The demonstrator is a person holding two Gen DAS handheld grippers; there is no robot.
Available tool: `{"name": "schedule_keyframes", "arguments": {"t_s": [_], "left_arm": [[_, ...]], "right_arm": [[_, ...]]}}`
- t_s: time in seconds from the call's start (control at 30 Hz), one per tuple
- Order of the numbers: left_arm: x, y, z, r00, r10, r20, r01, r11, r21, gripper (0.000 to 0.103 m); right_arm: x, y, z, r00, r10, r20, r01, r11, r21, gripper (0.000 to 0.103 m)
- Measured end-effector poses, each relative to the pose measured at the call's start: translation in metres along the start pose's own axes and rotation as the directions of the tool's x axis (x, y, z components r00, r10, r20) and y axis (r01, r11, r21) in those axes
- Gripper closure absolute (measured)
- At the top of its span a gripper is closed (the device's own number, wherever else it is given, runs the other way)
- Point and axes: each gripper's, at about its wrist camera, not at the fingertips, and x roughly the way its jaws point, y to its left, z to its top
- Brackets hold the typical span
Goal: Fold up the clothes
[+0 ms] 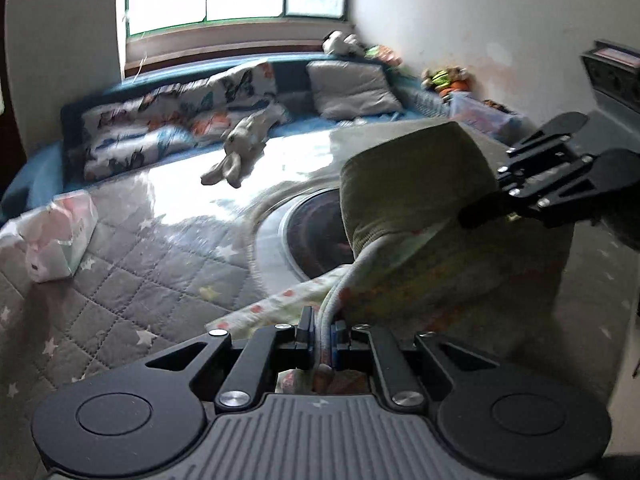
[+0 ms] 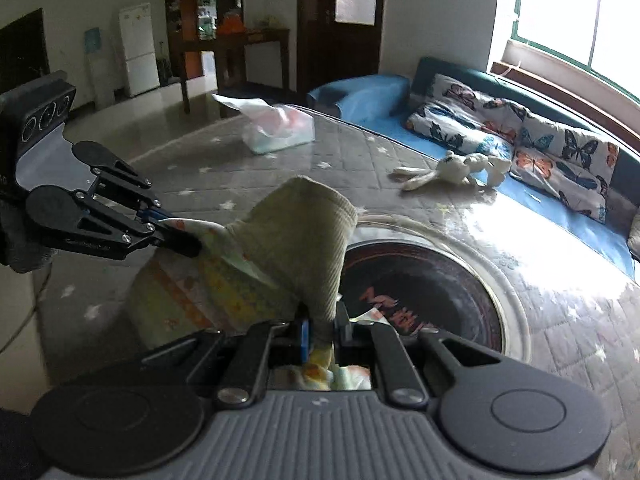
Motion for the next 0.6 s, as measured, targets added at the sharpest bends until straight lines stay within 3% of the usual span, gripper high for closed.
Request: {"name": "schedule_keyframes", "arguments": {"t_s": [0.27,0.4,0.53,0.6], "left_arm": [[0.056,0.028,-0.003,0.995,0.045,-0.090,-0.053,0.995,-0.089,0.089],[0.057,0.032,-0.005,0.994,0.073,-0.078,-0.081,0.990,-0.115,0.081],[0.055,0.040,-0.005,0.989,0.133,-0.068,-0.139,0.984,-0.111,0.066],[0.055,0.048,-0.004,0.984,0.167,-0.068,-0.175,0.976,-0.132,0.065]], "right_arm": [[0.054,-0.029,-0.010,0.996,-0.086,-0.025,0.088,0.988,0.124,0.081],[0.045,-0.036,-0.027,0.990,-0.139,-0.003,0.137,0.972,0.191,0.081],[0.029,-0.036,-0.051,0.984,-0.180,0.000,0.174,0.953,0.249,0.074],[0.026,-0.040,-0.064,0.981,-0.193,-0.010,0.187,0.938,0.292,0.074]]}}
